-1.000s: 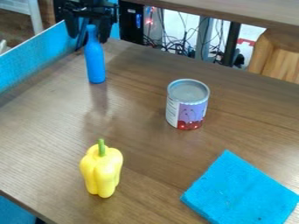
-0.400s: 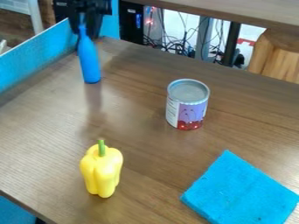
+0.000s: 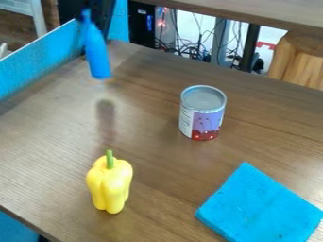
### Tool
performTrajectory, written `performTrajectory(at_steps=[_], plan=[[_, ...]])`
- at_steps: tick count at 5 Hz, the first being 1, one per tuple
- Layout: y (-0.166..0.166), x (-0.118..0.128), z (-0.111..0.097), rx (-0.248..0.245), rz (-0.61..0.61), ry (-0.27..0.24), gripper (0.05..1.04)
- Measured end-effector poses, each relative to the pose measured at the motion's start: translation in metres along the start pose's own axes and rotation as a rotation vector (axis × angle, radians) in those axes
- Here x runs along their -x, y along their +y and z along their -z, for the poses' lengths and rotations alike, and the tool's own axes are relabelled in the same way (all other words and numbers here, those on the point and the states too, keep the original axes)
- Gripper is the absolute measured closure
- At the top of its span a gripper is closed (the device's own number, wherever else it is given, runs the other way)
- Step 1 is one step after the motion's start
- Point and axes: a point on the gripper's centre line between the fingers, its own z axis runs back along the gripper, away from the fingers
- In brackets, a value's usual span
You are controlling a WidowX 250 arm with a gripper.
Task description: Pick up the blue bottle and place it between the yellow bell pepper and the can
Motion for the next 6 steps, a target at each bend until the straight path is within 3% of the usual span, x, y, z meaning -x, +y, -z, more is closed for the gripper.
performTrajectory(at_steps=[1, 2, 3, 4, 6], plan=[[-0.019, 0.016, -0.008, 0.019, 0.05, -0.015, 0.748], [-0.063, 0.053, -0.024, 0.056, 0.17, -0.057, 0.748], [-0.094, 0.092, -0.027, 0.071, 0.305, -0.053, 0.748], [-0.132, 0.138, -0.029, 0.069, 0.442, -0.042, 0.748], [-0.148, 0.18, -0.02, 0.024, 0.529, -0.021, 0.747]])
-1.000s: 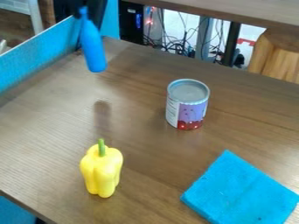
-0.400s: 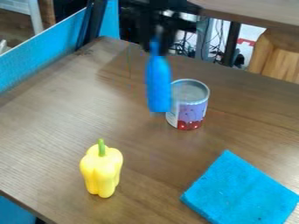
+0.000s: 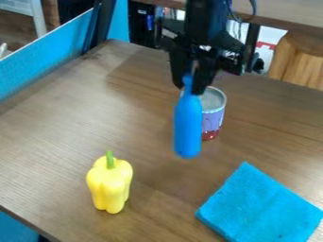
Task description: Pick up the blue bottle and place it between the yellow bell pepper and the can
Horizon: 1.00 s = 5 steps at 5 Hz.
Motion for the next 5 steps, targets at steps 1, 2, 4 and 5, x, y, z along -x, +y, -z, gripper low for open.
performTrajectory(at_steps=[1, 2, 4, 5], plan=[[0.001, 0.008, 0.015, -0.052, 0.015, -0.002, 0.748], [0.004, 0.011, 0.023, -0.066, 0.029, -0.034, 0.709], [0.016, 0.012, -0.002, 0.0, -0.042, -0.091, 0.097], [0.036, 0.006, -0.036, 0.046, -0.098, -0.15, 0.074]])
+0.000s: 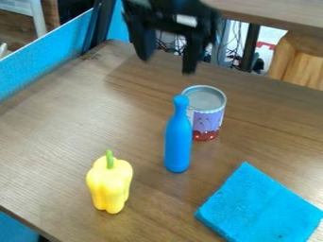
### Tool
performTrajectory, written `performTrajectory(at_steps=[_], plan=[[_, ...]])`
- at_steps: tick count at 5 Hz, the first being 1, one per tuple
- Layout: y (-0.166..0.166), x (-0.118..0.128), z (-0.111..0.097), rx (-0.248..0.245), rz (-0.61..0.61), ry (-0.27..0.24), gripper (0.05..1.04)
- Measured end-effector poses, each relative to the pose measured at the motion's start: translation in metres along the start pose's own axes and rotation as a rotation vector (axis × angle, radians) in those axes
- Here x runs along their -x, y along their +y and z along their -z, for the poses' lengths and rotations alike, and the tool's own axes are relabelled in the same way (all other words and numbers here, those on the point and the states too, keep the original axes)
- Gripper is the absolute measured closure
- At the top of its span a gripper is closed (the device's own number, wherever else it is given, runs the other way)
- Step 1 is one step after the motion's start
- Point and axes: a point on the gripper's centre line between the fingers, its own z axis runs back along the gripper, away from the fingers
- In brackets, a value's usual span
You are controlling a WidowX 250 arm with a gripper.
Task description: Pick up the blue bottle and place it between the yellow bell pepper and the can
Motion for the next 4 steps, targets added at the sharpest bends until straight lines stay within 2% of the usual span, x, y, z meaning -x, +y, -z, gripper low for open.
performTrajectory(at_steps=[1, 2, 4], plan=[[0.0495, -0.0126, -0.0441, 0.012, -0.138, -0.049, 0.079], [0.0523, -0.012, -0.0509, 0.015, -0.143, -0.066, 0.081], [0.0523, -0.0117, -0.0509, 0.015, -0.143, -0.064, 0.082]])
